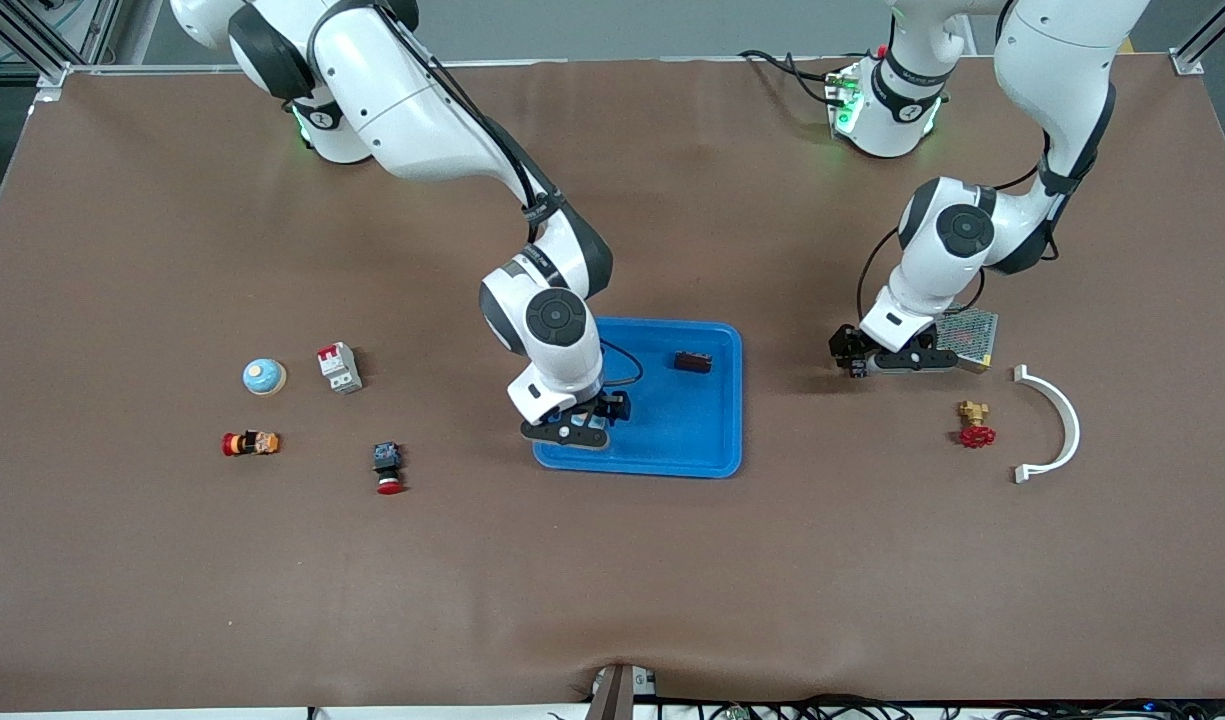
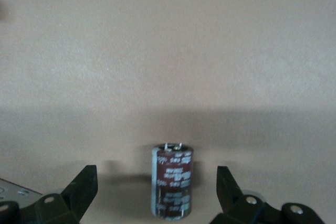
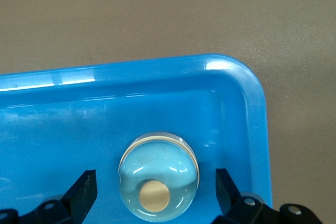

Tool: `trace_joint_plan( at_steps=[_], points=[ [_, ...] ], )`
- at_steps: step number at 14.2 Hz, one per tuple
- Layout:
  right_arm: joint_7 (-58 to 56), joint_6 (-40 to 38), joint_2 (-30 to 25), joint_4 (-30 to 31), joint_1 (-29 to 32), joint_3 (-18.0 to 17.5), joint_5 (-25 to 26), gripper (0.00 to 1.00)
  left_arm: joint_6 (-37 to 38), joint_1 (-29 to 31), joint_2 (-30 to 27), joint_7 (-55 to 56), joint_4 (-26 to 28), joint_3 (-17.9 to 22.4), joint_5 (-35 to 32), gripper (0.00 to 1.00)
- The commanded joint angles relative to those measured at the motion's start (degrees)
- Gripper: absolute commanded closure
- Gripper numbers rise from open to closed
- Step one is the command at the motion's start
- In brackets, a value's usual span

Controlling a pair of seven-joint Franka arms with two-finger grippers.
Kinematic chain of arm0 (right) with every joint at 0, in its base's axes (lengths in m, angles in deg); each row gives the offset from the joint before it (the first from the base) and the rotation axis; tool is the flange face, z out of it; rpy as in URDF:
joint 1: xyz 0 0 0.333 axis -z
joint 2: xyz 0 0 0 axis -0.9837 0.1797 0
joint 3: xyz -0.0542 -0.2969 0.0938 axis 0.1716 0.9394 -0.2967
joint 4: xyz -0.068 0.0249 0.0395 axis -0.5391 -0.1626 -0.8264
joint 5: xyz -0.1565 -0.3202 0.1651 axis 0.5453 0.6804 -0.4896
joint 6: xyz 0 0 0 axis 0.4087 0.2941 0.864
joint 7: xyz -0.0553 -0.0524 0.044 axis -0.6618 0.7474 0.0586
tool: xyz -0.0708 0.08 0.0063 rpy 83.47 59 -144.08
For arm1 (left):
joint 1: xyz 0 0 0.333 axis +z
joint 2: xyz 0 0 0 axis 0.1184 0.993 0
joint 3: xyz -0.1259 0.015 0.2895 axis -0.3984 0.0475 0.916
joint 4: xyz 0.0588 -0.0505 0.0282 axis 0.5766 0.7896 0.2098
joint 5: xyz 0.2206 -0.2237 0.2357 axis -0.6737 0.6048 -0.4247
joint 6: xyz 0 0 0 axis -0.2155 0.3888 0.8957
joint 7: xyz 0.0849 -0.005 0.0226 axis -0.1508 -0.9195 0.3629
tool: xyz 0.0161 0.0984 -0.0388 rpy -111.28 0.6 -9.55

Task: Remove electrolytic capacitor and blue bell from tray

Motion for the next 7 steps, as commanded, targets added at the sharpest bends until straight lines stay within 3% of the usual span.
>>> trace_joint_plan(
  at_steps=[1, 7],
  points=[
    [1.0, -0.1, 1.4, -2.0, -0.6, 0.7, 1.0, 0.0, 1.2, 0.5, -0.9, 2.0, -0.9, -0.4, -1.2, 0.0],
    [1.1, 0.7, 1.9, -2.0, -0.6, 0.7, 1.0, 0.0, 6.5, -3.2, -1.2, 12.0, -4.8, -0.5, -1.2, 0.0]
  ],
)
